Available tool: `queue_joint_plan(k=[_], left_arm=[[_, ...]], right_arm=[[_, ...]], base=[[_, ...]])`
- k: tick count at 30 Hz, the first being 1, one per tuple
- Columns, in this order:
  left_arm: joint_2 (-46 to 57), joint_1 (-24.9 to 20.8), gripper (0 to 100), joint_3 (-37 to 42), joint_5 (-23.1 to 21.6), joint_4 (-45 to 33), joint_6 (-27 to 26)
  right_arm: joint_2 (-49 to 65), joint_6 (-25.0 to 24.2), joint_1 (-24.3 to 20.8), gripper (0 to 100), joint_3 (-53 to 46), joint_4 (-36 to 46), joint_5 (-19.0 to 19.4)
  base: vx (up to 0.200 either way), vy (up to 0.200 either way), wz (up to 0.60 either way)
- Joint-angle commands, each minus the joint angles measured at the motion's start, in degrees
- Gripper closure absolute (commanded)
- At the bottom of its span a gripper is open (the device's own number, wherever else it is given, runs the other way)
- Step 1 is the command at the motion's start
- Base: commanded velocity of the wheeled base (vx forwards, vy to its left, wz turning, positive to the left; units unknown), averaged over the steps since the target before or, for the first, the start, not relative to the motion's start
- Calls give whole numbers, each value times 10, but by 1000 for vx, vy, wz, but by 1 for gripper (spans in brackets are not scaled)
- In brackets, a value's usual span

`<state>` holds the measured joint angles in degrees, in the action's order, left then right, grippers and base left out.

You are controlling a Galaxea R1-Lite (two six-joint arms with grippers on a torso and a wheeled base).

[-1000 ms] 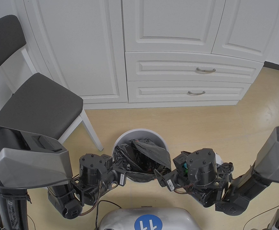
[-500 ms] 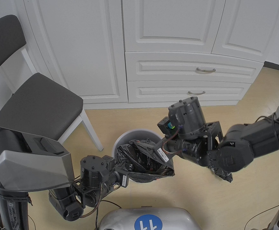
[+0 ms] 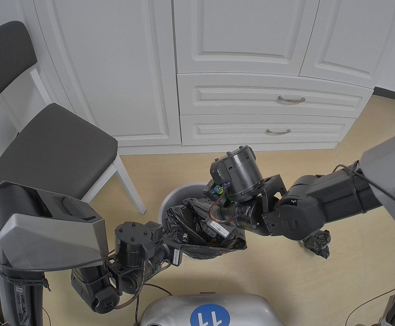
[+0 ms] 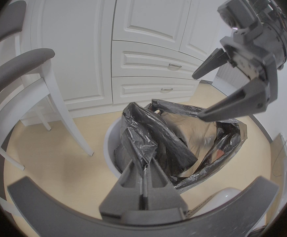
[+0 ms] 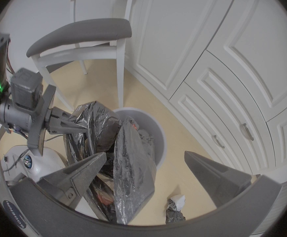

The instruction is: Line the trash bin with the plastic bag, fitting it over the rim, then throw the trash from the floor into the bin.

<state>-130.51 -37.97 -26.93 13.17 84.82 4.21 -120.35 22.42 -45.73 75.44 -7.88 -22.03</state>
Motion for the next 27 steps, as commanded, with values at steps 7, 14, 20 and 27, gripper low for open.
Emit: queue_joint_plan(k=[7,14,20,27], left_arm=[[-6,0,100,-1,0,1,0],[-6,0,100,0,0,1,0],[-6,0,100,-1,0,4,1],[-1,20,100,-2,0,22,-1]], right_arm=[[-72,3,13,0,44,-4,-1],[-98,25,44,100,99,-5,-1],[-93,17,64,100,102,-5,-7],[-8,-19,107,100,4,-5,-13]], base=[[0,0,0],[0,0,0],[0,0,0],[0,0,0]])
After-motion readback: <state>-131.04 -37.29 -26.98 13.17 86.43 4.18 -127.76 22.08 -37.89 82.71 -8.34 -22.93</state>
